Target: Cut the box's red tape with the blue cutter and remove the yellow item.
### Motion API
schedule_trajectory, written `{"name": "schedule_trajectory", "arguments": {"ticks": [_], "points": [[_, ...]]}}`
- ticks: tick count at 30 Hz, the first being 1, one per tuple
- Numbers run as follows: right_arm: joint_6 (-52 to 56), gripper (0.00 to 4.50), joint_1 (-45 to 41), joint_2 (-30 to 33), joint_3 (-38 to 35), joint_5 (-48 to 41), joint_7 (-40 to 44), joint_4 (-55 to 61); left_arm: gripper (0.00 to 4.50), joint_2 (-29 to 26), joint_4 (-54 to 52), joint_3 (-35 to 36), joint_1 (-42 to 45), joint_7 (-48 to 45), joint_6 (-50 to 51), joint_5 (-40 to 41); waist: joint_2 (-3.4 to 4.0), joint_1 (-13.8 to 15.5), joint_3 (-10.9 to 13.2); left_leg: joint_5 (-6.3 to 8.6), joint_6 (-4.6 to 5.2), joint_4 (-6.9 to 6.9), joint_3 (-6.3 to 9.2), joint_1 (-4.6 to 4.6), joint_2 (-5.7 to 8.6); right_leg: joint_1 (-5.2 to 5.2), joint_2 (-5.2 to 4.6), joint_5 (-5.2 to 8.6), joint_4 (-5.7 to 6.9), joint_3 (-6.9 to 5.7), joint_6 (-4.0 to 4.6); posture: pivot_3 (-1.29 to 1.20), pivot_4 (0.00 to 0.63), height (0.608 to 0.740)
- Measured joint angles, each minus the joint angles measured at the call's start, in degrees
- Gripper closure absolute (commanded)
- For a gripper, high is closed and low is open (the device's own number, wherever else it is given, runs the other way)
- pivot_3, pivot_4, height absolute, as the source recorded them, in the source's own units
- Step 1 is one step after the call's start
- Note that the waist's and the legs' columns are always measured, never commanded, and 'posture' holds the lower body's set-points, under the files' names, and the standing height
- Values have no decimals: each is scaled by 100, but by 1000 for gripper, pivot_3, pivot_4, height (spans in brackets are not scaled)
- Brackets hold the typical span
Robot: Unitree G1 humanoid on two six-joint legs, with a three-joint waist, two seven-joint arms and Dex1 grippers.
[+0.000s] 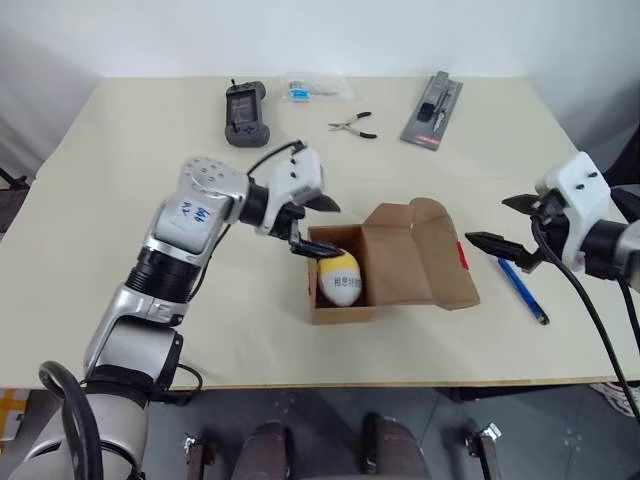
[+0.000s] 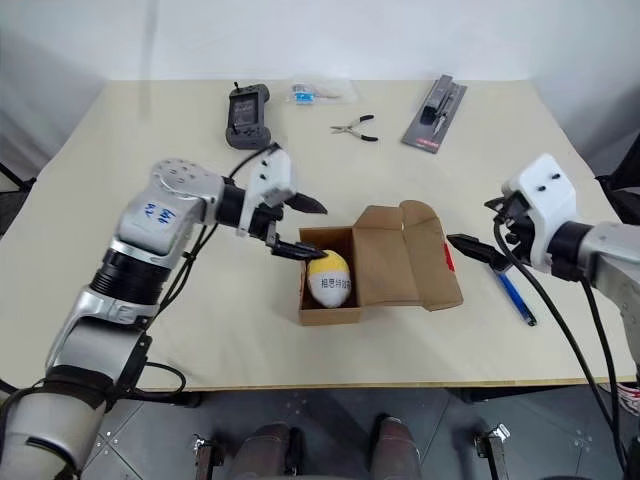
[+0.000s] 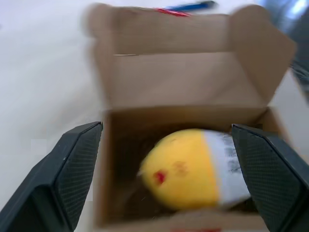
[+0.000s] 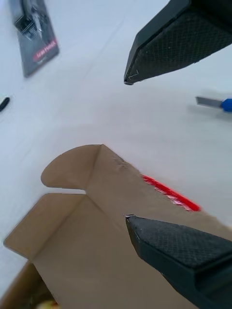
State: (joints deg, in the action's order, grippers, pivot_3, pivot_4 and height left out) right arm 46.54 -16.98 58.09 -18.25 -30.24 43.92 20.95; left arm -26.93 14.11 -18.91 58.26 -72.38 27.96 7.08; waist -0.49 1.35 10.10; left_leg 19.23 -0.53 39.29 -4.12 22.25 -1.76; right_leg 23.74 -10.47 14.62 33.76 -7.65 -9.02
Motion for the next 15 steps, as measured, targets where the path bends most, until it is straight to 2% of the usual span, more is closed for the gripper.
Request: {"name": "schedule_trajectory", "arguments": {"ticks": [4, 8, 11, 15], "points": [[-788, 0, 1006, -390, -720, -139, 494, 751, 20, 37, 195, -683, -43, -519, -517, -301, 0, 19, 0, 0, 0, 4, -3, -2, 1, -4, -1, 0, -4, 4, 0, 0, 150, 740], [-909, 0, 1363, -400, -1074, -112, 424, 933, 20, 88, 617, -887, 32, -597, -1046, -598, -1, 19, 0, 2, 3, 27, 0, -2, 0, -12, -1, 1, -1, 6, 2, 0, 150, 740], [-904, 0, 1465, -469, -1204, -125, 277, 1083, 587, 283, 1096, -986, 244, -501, -1441, -870, -1, 23, 0, 3, 7, 38, 2, -2, 0, -20, -1, 1, 0, 7, 4, 0, 150, 740], [-908, 0, 1639, -483, -1251, -133, 213, 1240, 1771, 520, 1377, -923, 298, -498, -1551, -912, -1, 21, 1, 7, 12, 46, 4, 3, 0, -20, -1, 0, 1, 7, 4, 0, 150, 740]]}}
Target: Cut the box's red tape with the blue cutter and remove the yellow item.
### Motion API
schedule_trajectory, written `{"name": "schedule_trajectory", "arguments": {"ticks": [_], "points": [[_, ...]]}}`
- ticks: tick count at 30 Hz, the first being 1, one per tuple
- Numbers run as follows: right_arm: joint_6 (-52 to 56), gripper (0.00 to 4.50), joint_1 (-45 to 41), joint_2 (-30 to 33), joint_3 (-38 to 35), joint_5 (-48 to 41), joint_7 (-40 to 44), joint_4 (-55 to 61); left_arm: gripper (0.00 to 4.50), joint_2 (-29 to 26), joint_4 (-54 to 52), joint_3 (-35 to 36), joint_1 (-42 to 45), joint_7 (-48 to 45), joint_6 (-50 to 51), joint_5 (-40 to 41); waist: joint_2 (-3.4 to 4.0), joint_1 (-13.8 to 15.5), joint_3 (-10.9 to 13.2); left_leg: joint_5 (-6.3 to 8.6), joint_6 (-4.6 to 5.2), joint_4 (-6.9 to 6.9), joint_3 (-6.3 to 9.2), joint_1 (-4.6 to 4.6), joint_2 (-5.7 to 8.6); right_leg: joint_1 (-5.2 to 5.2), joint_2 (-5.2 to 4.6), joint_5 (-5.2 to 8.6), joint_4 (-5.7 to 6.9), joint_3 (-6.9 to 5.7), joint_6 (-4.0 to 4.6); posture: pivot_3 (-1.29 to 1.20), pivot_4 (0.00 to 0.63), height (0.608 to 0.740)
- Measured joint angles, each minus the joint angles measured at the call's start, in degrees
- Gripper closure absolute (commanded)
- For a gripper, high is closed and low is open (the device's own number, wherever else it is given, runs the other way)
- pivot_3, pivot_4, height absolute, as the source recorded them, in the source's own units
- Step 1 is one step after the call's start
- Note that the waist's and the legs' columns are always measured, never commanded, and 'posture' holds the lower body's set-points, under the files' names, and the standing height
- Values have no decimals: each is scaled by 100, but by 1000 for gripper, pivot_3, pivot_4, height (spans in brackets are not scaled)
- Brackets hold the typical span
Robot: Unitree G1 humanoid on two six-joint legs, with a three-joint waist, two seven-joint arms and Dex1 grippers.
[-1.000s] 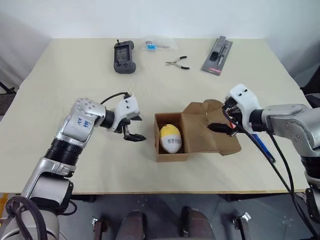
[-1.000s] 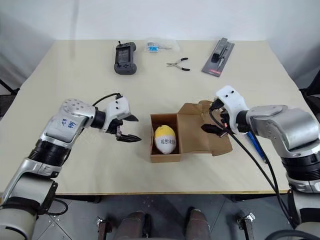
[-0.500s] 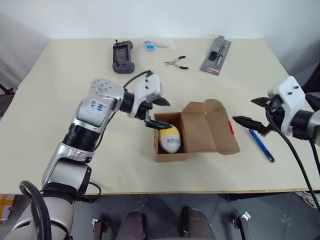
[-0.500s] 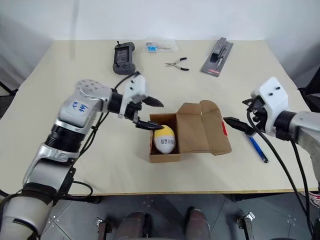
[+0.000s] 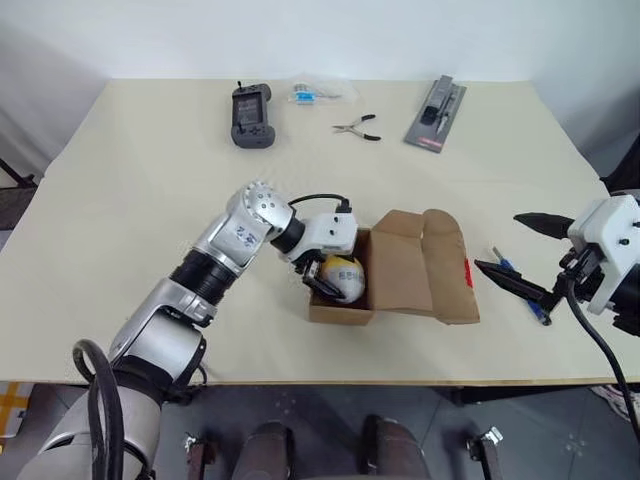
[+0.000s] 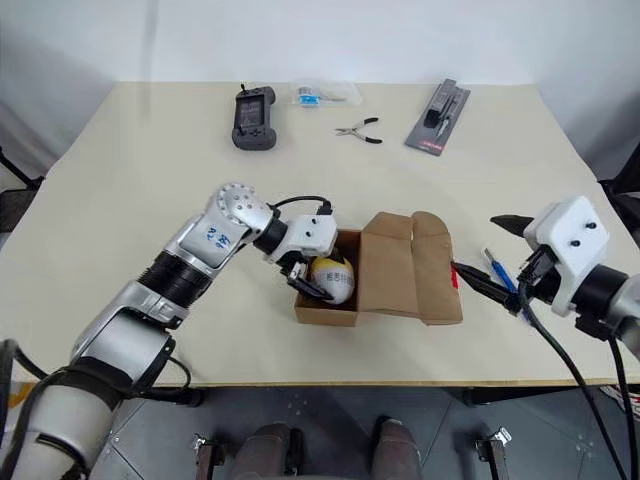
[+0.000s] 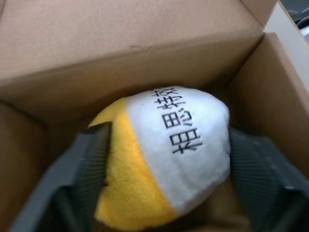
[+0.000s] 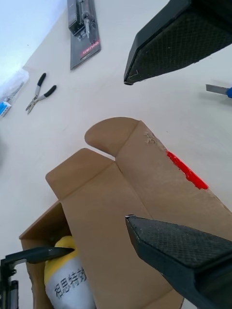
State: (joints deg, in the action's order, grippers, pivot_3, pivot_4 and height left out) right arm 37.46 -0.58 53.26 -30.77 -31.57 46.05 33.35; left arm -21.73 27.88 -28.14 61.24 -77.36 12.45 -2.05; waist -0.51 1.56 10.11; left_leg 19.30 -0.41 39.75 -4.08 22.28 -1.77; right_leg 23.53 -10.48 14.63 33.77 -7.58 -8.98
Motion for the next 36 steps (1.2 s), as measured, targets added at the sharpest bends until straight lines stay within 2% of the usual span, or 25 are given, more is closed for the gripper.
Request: {"name": "schedule_trajectory", "arguments": {"ticks": [7, 9, 11, 16, 20, 28, 31, 34, 36], "points": [[-222, 0, 91, -2, -108, 6, 53, -24, 3690, 24, -3, 305, 18, -202, 262, 195, 0, -2, 0, 0, 0, 3, 0, -1, 0, 0, 0, 0, 3, 0, 0, 0, 150, 740], [-394, 0, 90, -44, -108, -13, 140, -50, 4152, 15, -29, 375, 16, -198, 351, 224, -1, 3, 0, 0, 0, 5, 1, 0, 0, -1, 0, 0, 4, 0, 0, 0, 150, 740], [-552, 0, 90, -114, -104, -57, 239, -125, 4424, 14, -93, 514, 14, -181, 491, 291, -1, 4, 1, 1, 1, 8, 1, 2, 0, -1, 0, 0, 3, 0, 0, 0, 150, 740], [-936, 0, 98, -243, -99, -193, 589, -312, 4439, 32, -479, 830, 21, -31, 898, 542, -2, 0, 1, 1, 1, 9, 2, 1, 0, -1, 0, 0, 6, 0, -1, 0, 150, 740], [-1301, 0, 90, -244, -69, -305, 1083, -738, 4439, 103, -542, 1363, 249, 322, 1441, 904, -5, -1, 3, 1, 2, 17, 3, 3, 0, -2, 0, 0, 8, 0, -1, 0, 150, 740], [-1536, 0, -681, -171, 280, -461, 1553, -1433, 4439, -91, -726, 2487, 616, 1674, 2145, 1243, -3, -23, 2, 0, 1, 15, 3, -5, -2, -2, 0, -1, 16, 2, -1, 0, 150, 740], [-1655, 0, -1002, -172, 493, -449, 1697, -1666, 4439, -700, -741, 2530, 507, 2144, 2337, 1021, -1, -59, 3, 1, 1, 11, -3, -8, -1, 0, 0, -1, 15, 9, -1, 0, 150, 740], [-1777, 0, -1326, -174, 656, -467, 1941, -2014, 4439, -1681, -1011, 2691, -262, 2449, 2728, 761, 1, -148, 2, -2, -5, -12, -1, -25, -3, 0, 2, -1, 23, 8, -2, 0, 150, 740], [-1890, 0, -1544, -170, 877, -464, 2234, -2337, 4439, -2149, -1216, 2726, -1009, 2633, 2930, 611, -1, -168, 3, -2, -5, -14, -1, -24, -3, 0, 1, -1, 22, 8, -2, 0, 150, 740]]}}
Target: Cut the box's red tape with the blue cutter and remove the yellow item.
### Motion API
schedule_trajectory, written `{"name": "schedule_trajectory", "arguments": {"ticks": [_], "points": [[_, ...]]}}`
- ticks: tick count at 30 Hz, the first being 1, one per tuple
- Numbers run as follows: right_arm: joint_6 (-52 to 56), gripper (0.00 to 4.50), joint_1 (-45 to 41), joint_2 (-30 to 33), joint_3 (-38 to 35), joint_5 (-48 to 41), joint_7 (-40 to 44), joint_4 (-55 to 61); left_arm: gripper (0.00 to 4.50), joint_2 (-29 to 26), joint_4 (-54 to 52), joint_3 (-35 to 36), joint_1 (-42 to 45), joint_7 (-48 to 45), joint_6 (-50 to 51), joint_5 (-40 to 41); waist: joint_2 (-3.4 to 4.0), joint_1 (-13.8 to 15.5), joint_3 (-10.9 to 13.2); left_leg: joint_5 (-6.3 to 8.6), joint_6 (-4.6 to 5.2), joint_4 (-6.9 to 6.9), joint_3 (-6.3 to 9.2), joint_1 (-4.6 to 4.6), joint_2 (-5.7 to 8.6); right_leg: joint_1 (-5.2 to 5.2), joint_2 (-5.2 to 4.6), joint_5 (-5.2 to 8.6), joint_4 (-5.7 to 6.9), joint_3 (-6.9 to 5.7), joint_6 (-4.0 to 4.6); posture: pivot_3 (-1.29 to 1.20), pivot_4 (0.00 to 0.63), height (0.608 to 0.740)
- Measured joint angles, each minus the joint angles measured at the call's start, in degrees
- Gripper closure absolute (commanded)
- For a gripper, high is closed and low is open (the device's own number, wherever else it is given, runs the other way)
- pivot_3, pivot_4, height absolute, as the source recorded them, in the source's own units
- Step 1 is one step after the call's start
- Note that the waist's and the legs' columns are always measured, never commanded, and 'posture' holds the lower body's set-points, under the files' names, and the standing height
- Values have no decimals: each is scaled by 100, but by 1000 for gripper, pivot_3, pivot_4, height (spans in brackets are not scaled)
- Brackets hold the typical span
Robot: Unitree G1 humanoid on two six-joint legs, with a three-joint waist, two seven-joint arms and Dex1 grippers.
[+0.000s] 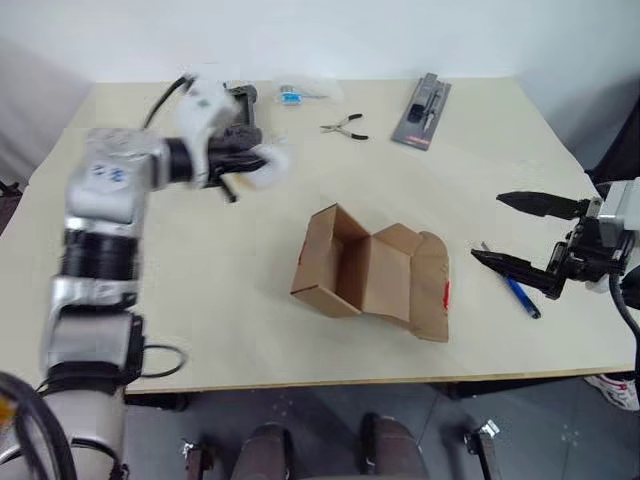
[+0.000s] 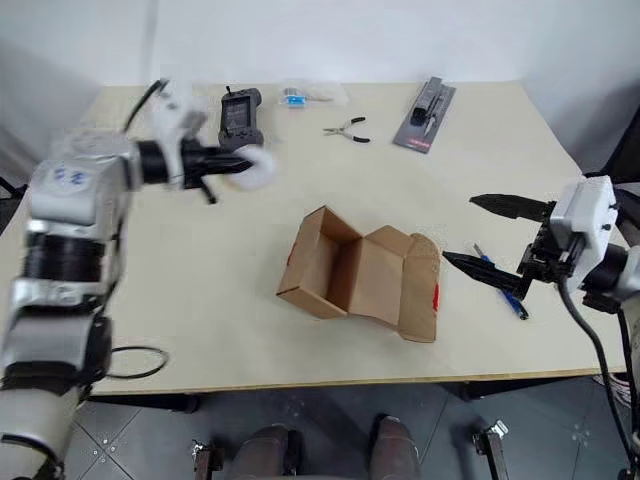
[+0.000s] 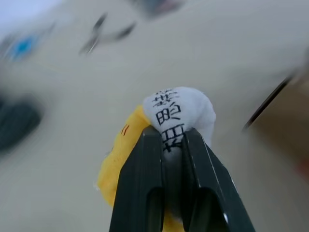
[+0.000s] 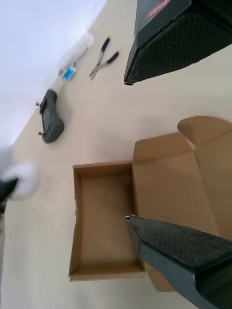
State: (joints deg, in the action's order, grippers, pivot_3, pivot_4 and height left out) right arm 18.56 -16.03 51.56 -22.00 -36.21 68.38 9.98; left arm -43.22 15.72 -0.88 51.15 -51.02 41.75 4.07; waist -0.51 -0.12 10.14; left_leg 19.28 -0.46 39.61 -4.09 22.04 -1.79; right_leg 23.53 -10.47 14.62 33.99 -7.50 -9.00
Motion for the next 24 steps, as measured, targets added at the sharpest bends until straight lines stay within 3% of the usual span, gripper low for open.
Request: {"name": "schedule_trajectory", "arguments": {"ticks": [4, 9, 18, 24], "points": [[-195, 0, -505, -10, 460, 140, 353, -586, 4439, -274, -6, 93, -554, 470, 134, -159, -27, 124, 16, 1, 1, 36, 15, 26, 0, 0, 0, 0, -2, -5, 0, 0, 150, 740], [-456, 0, -1153, -206, 827, 319, 437, -1079, 2842, -404, -158, 416, -796, 774, 33, -131, -27, 162, 16, 3, 1, 35, 15, 21, 2, -4, 0, -1, 0, -2, -2, 0, 150, 740], [-604, 0, -1253, -274, 1029, 426, 591, -1425, 41, -563, -822, 809, -1280, 656, -91, 318, -26, 129, 15, 2, -1, 30, 14, 18, 0, 1, 1, -1, 3, -3, -2, 0, 150, 740], [-748, 0, -999, 14, 988, 578, 743, -1610, 41, -455, -1176, 1348, -2384, 452, -1298, 661, -21, 104, 14, 4, -3, 25, 7, 15, 0, 0, 0, -1, 0, 0, -2, 0, 150, 740]]}}
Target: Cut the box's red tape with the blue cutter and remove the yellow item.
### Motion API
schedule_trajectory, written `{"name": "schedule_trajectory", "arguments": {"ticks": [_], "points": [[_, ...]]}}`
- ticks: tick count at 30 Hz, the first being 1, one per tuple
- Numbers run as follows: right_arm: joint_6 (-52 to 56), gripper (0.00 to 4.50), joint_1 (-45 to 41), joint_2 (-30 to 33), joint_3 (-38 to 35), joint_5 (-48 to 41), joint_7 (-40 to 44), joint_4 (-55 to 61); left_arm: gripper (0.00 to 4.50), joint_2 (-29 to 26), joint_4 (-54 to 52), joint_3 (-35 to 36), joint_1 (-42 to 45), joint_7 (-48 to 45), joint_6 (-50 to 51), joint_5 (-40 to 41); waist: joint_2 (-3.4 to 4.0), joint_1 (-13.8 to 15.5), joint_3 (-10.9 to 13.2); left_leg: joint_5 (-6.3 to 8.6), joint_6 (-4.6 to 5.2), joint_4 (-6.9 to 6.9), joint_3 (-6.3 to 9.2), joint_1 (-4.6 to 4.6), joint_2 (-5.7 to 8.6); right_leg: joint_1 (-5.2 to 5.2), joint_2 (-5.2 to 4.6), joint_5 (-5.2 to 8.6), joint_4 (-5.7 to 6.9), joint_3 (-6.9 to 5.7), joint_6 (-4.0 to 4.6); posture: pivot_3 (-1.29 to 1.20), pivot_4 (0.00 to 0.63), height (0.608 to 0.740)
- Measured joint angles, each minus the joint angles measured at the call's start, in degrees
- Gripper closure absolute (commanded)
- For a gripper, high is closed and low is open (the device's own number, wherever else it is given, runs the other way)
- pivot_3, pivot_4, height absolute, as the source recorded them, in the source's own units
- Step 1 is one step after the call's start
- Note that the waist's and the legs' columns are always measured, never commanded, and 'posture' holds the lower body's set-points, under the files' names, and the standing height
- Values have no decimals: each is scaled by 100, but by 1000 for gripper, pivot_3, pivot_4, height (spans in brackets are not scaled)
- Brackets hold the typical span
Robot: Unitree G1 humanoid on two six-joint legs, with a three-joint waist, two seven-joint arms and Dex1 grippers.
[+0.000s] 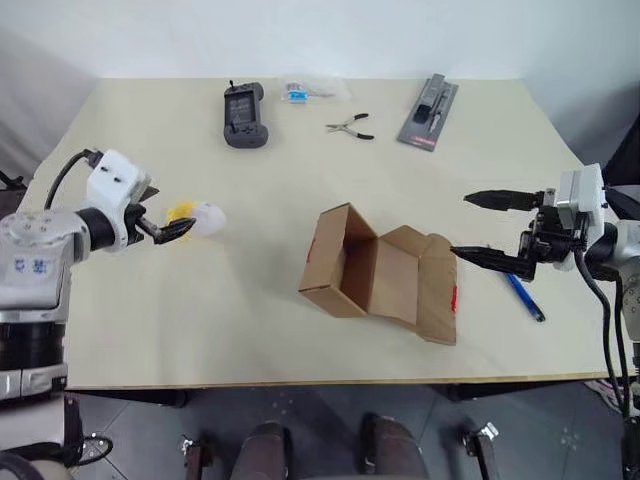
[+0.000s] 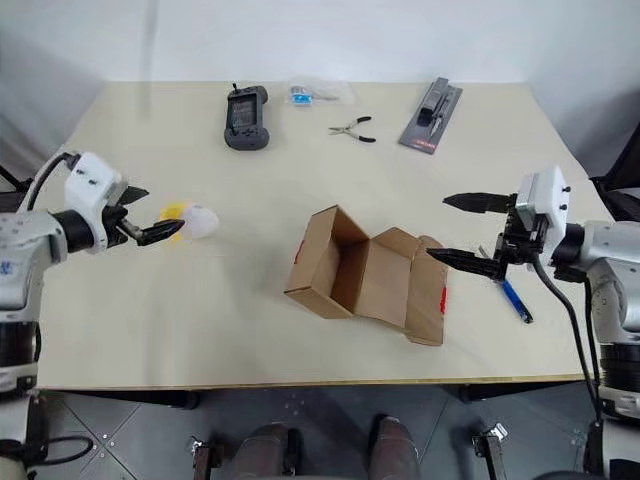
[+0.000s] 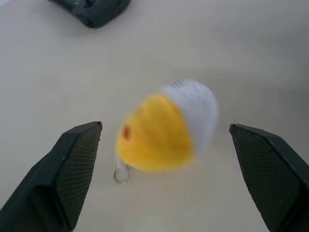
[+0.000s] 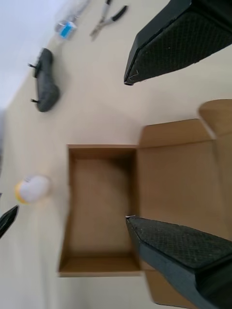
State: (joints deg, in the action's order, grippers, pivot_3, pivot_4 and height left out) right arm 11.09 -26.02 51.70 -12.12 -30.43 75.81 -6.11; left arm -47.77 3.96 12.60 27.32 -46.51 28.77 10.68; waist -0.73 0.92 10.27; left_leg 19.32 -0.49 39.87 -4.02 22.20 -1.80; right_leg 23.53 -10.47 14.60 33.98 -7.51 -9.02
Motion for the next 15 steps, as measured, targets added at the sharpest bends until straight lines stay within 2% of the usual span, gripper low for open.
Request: {"name": "schedule_trajectory", "arguments": {"ticks": [3, 6, 10, 15], "points": [[-420, 0, 241, 199, -33, 203, 270, -484, 41, 439, -772, 509, -984, -265, -330, 646, 0, 17, 0, 2, 3, 1, -4, -1, 0, -3, -2, 0, -4, 2, 0, 0, 150, 740], [-1012, 0, 626, 409, -30, 554, 681, -1291, 41, 864, -1325, 764, -2086, -276, -762, 832, 0, 26, 0, 7, 3, 4, -5, -1, -2, -3, -1, -1, -6, -2, -1, 0, 150, 740], [-1451, 0, 750, 405, -25, 692, 875, -2005, 41, 913, -1488, 1061, -2831, -406, -665, 1278, 11, -17, -5, 3, 1, 9, -13, -20, -5, -16, 0, 0, -2, 9, 9, 0, 150, 740], [-1489, 0, 900, 376, -138, 689, 823, -2125, 41, 918, -1881, 1111, -3401, -379, -438, 1569, 17, -41, -4, 3, 1, 11, -13, -20, -8, -15, 0, 0, 0, 12, 13, 0, 150, 740]]}}
